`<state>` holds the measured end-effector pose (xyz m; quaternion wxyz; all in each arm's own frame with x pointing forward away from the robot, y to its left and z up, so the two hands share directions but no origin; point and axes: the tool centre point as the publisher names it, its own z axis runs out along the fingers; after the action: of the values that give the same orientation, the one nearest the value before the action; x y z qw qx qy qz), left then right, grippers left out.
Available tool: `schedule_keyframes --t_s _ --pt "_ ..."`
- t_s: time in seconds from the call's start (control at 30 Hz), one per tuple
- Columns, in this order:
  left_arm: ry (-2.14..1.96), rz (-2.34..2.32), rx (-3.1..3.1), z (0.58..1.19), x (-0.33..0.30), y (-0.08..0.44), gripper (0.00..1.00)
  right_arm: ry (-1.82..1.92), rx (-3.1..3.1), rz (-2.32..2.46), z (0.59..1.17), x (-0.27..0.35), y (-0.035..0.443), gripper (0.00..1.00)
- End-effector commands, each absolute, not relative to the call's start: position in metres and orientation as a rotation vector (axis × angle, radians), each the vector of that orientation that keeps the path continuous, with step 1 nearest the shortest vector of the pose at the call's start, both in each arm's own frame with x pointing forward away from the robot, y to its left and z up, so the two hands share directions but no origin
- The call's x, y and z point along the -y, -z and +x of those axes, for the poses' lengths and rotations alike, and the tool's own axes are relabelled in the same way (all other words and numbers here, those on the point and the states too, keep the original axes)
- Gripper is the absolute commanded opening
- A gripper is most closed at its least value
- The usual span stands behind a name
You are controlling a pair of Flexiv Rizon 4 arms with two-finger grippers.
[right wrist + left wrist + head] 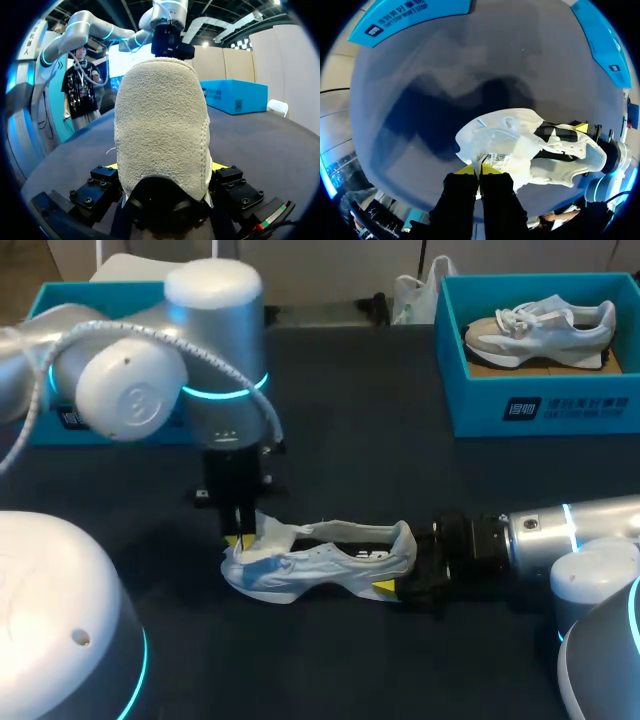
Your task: Take the shoe out of the shoebox, open the shoe tongue, remove and reinsert the insole, then place the shoe into the shoebox
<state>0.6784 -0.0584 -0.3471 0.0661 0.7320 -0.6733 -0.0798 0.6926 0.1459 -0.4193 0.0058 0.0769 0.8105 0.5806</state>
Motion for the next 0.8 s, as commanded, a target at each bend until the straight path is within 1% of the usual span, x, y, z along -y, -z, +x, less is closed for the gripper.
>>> schedule_keyframes --t_s 0.03,0.07,0.17,0.23,0.37,0.4,0.53,0.63,0.8 --pt "0.198 2.213 2.008 0.677 0.05 0.361 0.3 -1.81 -2.542 0.244 0.692 -0.146 0.419 0.0" --pt "0.205 2.219 2.012 0.677 0.048 0.363 0.32 -1.81 -2.542 0.244 0.692 -0.146 0.419 0.0" --pt "0.229 2.238 2.014 0.677 0.041 0.369 0.44 -1.81 -2.542 0.244 0.692 -0.146 0.419 0.0" --pt "0.223 2.259 2.011 0.676 0.033 0.366 0.47 -1.81 -2.542 0.244 0.692 -0.146 0.419 0.0" --pt "0.184 2.269 2.047 0.67 0.019 0.35 0.5 -1.81 -2.542 0.244 0.692 -0.146 0.419 0.0" --pt "0.18 2.268 2.052 0.67 0.017 0.346 0.52 -1.81 -2.542 0.244 0.692 -0.146 0.419 0.0" --pt "0.137 2.251 2.071 0.671 0.018 0.329 0.53 -1.81 -2.542 0.244 0.692 -0.146 0.419 0.0" --pt "0.099 2.219 2.1 0.672 0.022 0.313 0.5 -1.81 -2.542 0.244 0.692 -0.146 0.419 0.0" --pt "0.054 2.139 2.163 0.676 0.033 0.283 0.49 -1.81 -2.542 0.244 0.692 -0.146 0.419 0.0"
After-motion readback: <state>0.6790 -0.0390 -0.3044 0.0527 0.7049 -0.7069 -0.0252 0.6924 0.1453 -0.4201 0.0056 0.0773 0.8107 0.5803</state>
